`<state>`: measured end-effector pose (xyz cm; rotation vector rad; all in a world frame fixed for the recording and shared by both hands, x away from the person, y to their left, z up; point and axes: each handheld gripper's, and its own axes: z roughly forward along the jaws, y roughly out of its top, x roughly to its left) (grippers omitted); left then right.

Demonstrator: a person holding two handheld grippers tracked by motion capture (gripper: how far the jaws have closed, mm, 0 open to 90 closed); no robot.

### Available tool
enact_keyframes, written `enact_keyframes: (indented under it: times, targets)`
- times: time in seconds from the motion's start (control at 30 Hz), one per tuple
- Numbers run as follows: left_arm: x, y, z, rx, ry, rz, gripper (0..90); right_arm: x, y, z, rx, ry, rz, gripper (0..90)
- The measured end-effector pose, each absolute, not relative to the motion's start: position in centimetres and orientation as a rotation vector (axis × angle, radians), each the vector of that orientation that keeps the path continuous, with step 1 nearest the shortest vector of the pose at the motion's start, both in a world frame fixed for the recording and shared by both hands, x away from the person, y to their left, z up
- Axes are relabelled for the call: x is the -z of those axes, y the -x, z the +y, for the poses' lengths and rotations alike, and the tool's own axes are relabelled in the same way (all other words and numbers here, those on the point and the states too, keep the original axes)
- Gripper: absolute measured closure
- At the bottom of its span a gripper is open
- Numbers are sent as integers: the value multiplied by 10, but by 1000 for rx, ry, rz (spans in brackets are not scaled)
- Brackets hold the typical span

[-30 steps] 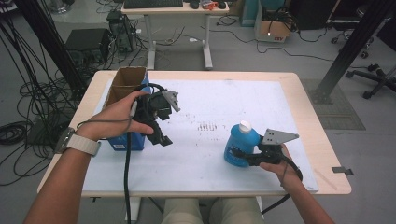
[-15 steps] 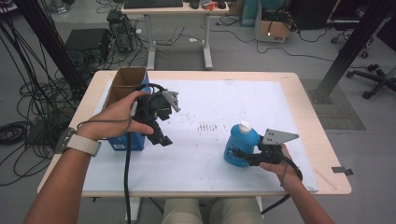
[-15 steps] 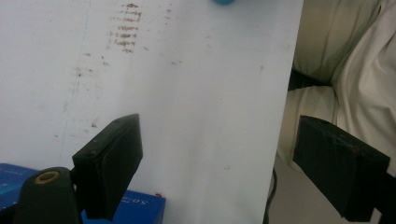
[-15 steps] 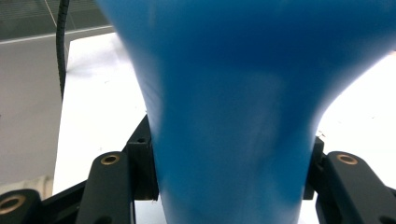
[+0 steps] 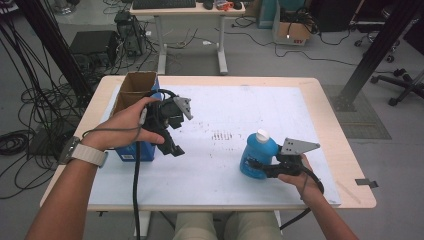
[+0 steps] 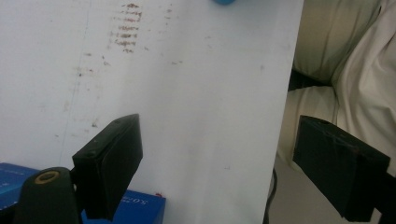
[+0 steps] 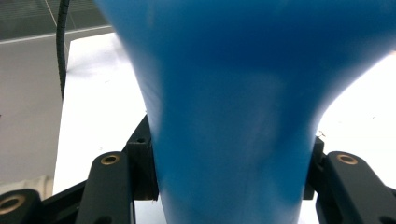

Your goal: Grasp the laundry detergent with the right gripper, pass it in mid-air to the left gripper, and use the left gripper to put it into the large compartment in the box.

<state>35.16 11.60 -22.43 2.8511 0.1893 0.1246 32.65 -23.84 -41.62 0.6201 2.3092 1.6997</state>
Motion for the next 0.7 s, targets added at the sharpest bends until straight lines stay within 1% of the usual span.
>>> enact_keyframes:
  times: [0.7]
  targets:
    - [224, -352, 115, -128, -2849, 188, 158, 416, -328, -239, -1698, -602, 2309, 431]
